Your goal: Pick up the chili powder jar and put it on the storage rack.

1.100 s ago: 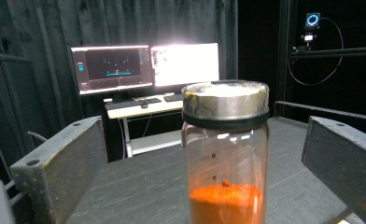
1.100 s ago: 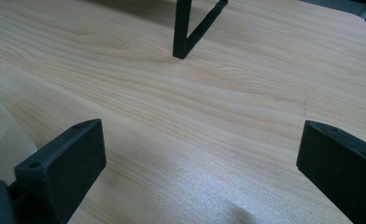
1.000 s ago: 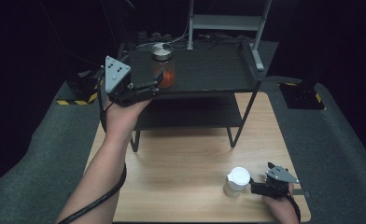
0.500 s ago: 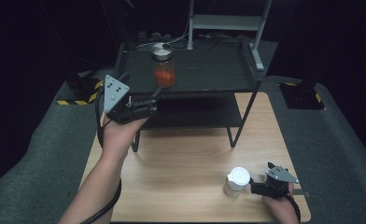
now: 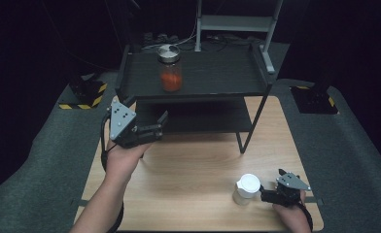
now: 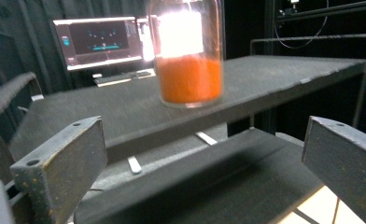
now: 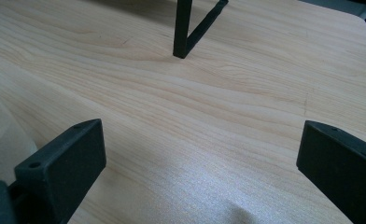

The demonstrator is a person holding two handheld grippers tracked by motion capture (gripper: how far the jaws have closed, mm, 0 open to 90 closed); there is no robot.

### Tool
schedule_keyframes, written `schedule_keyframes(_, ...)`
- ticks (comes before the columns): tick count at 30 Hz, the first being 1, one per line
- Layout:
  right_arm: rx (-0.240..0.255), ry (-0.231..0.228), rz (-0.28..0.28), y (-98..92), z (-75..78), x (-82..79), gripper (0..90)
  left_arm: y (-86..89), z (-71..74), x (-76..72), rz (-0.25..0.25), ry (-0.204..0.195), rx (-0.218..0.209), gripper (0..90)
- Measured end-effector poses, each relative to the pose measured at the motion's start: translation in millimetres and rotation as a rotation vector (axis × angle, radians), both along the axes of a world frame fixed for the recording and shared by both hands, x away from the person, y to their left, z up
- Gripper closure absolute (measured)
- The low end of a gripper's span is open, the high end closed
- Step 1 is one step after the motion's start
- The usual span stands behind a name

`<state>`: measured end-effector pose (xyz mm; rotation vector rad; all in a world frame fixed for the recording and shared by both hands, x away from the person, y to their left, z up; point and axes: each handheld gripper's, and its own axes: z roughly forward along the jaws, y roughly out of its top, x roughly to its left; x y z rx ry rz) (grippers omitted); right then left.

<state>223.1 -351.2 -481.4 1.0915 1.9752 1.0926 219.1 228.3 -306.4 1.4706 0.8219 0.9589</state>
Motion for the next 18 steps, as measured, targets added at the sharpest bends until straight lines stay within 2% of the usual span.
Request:
schedule_keyframes(11, -0.001, 0.0, 0.0, 0.1, 0.1, 0.1, 0.6, 8.6, -33.9, -5.8, -0.025, 0.043, 0.0, 0.4)
schedule_keyframes(18, -0.003, -0.001, 0.001, 0.3, 0.0, -0.1, 0.6, 12.7, -57.4, -11.0, -0.041, 0.085, 0.01, 0.5)
